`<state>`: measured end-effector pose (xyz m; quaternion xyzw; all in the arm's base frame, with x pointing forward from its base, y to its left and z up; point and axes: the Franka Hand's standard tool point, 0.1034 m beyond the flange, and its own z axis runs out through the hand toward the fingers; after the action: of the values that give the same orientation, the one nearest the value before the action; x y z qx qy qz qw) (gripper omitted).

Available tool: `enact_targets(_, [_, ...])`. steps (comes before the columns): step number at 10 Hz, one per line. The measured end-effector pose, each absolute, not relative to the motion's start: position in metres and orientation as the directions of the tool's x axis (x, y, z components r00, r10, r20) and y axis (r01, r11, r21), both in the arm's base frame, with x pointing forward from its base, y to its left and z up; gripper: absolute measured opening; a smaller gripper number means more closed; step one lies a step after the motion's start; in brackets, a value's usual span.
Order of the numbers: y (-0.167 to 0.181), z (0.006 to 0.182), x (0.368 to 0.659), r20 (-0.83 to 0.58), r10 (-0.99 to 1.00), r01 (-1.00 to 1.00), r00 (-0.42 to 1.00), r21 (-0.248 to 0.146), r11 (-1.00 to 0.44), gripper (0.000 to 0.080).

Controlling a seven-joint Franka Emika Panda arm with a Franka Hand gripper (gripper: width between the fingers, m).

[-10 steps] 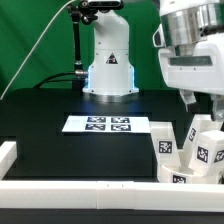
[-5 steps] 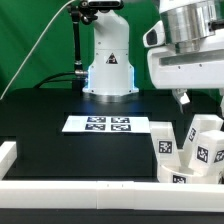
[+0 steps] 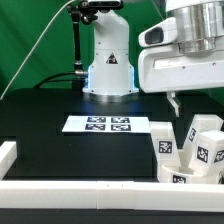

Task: Assemble stool

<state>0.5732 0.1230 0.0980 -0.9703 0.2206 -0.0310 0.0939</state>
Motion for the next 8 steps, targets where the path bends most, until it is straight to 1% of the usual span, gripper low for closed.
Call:
enact_targets(5, [0.1183,0.0962,0.5735,0.071,-0.17,-0.156,0.983,-0.178,-0.972,0.0649])
enact_targets(7, [0.1221,0.0973,0.5727,0.11,0.104,0.117,0.989,-0.12,-0.986,0.0649])
enact_targets(8, [0.1248,0.0972,0.572,0.119,0.213,0.225,0.97,-0.102,-0.969,0.0649])
